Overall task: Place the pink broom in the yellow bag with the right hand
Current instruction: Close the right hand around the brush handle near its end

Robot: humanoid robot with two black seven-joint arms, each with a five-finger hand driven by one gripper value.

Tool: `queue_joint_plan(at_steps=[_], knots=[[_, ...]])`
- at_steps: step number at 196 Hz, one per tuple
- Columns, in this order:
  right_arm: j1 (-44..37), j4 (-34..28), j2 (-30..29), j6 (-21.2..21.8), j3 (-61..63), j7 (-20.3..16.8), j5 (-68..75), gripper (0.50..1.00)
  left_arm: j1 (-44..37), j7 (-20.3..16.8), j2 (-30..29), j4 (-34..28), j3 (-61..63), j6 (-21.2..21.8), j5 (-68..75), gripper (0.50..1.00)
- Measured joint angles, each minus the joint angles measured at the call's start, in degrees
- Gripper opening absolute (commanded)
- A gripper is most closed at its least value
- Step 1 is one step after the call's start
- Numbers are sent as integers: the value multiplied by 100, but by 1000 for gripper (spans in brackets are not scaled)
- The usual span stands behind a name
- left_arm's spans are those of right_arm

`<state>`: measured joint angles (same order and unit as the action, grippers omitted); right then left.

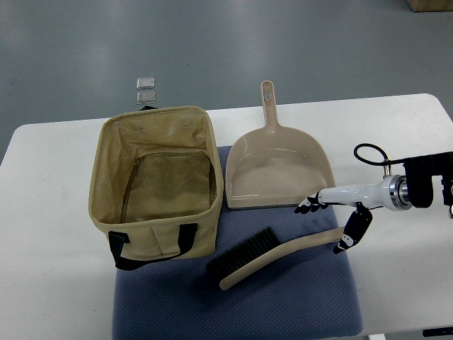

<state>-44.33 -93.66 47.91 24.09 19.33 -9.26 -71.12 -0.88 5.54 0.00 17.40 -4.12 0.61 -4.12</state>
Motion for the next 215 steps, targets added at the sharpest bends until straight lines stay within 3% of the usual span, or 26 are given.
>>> queue_joint_plan(at_steps=[61,144,182,215], knots=[[319,58,-66,-107,2,84,-335,825,-2,0,0,-17,-1,0,-10,1000],[553,197,-219,-338,20,244,-686,670,-1,0,0,-10,7,6,-11,1000],[662,312,-353,-418,21,293,-860,648,-3,0,0,-9,7,9,-11,1000],[687,395,-442,-472,21,311,-903,547,-4,0,0,-9,8,10,-10,1000]])
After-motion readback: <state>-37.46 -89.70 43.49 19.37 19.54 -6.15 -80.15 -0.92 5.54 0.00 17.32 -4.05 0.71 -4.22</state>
